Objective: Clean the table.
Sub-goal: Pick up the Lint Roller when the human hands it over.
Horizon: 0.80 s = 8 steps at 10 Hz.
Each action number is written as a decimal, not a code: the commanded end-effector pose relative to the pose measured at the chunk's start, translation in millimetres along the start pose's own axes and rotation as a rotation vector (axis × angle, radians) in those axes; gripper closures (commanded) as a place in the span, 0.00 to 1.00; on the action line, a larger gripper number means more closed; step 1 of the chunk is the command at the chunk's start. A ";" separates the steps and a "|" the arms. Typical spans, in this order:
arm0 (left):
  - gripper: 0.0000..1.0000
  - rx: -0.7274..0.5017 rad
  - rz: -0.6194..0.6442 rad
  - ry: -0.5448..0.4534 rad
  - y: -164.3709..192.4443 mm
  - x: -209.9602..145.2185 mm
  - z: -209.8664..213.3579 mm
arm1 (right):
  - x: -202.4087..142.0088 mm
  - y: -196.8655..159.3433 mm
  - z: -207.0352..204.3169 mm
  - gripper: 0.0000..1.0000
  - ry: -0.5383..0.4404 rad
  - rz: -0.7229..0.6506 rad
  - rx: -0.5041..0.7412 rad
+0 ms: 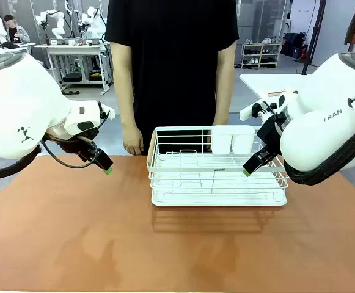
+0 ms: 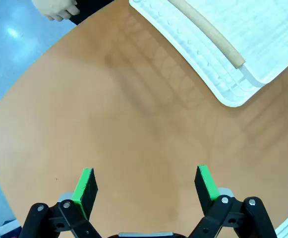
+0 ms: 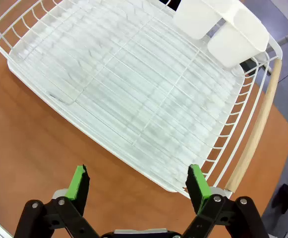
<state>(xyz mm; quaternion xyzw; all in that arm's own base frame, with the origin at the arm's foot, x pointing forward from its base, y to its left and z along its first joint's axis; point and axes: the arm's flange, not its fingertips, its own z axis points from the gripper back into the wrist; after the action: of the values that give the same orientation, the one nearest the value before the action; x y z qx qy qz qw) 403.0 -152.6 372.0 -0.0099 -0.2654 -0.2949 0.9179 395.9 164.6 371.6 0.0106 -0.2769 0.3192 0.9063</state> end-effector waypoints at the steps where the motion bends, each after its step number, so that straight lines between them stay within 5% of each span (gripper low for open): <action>1: 0.00 0.000 0.000 0.000 -0.2 0.0 0.0 | 0.0 0.0 0.0 0.00 0.000 0.000 0.000; 8: 0.00 0.000 0.000 0.000 -0.2 0.0 0.0 | 0.0 0.0 0.0 0.00 0.000 0.000 0.000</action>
<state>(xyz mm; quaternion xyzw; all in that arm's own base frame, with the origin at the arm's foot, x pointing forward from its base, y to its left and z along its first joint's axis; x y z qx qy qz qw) 402.4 -154.1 372.0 -0.0096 -0.2654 -0.2967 0.9173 396.0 164.2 371.6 0.0102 -0.2769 0.3194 0.9062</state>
